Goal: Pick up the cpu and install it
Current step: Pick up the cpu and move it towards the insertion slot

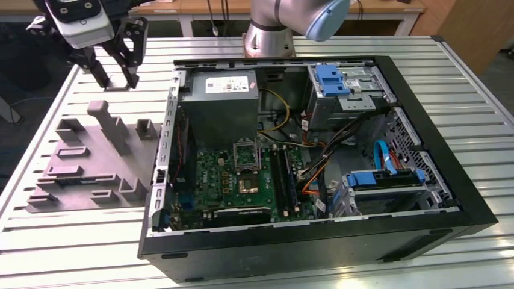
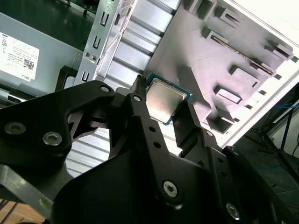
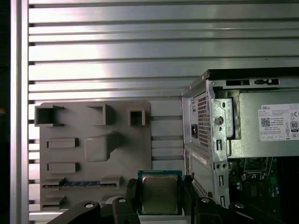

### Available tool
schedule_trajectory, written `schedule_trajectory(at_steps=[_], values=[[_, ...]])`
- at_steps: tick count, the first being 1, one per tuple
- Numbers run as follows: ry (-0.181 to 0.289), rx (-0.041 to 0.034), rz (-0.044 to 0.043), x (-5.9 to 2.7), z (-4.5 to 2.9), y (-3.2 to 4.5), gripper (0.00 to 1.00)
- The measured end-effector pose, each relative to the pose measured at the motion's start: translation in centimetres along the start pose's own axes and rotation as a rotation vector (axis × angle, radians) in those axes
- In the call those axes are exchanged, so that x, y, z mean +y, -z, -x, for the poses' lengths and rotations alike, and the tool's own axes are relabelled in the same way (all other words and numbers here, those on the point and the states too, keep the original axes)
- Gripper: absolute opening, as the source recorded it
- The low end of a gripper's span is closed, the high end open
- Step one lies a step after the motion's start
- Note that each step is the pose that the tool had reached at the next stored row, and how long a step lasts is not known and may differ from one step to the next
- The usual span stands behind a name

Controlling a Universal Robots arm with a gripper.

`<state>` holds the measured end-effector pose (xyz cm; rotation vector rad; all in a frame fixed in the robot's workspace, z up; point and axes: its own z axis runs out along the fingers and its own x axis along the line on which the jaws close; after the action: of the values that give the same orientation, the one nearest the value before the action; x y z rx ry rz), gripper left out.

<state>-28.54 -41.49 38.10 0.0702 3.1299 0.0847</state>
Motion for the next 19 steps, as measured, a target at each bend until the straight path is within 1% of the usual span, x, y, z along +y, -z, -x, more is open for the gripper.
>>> schedule_trajectory(at_steps=[10,19], values=[[0.000,-0.0001,0.0000,0.03,0.81,-0.01,0.47],[0.000,0.0000,0.0000,0.06,1.28,-0.01,0.47]])
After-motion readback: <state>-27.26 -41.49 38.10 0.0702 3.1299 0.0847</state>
